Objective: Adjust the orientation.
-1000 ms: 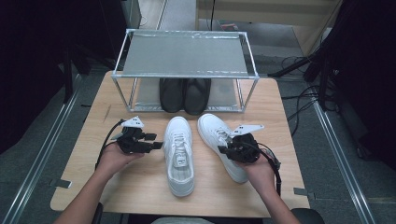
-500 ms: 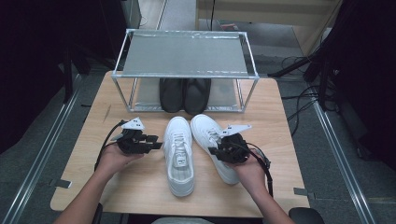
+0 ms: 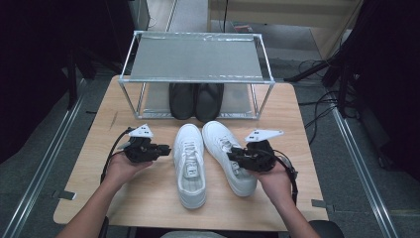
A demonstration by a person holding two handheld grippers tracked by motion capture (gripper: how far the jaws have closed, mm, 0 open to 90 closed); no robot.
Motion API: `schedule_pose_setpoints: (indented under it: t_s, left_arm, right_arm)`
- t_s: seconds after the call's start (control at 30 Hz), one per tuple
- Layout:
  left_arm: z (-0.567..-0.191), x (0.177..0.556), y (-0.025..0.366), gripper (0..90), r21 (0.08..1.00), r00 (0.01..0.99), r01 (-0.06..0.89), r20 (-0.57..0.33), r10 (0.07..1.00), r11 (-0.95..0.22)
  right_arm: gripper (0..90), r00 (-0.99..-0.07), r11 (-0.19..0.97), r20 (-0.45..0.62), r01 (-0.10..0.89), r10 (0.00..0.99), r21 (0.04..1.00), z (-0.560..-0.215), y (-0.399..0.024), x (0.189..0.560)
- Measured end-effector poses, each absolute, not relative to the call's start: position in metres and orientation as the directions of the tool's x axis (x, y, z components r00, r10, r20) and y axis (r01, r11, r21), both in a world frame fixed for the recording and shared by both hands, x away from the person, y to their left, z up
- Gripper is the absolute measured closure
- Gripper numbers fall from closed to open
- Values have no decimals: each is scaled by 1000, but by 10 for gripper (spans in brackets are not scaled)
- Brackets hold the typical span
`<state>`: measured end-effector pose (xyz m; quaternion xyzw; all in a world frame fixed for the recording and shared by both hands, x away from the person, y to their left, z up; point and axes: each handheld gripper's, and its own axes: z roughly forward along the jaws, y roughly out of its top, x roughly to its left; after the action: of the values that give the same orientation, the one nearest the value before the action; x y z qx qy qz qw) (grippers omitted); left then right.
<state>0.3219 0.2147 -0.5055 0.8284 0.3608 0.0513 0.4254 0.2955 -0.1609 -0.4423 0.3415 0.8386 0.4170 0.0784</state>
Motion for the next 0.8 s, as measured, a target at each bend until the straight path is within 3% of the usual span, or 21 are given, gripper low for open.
schedule_pose_setpoints:
  t_s: [0.23,0.33,0.47,0.8]
  left_arm:
    - [-508,321,206,882,709,749,567,-234,620,-418]
    - [-512,322,201,882,692,756,569,-227,614,-444]
    - [-513,323,200,885,690,764,562,-222,606,-456]
    - [-513,320,195,900,693,767,550,-198,611,-466]
  right_arm:
    - [848,-690,422,46,492,722,761,-450,-201,316]
    - [900,-674,383,134,559,726,735,-466,-214,337]
    - [900,-665,338,261,630,700,699,-481,-215,351]
    - [900,-685,383,223,612,693,692,-486,-198,351]
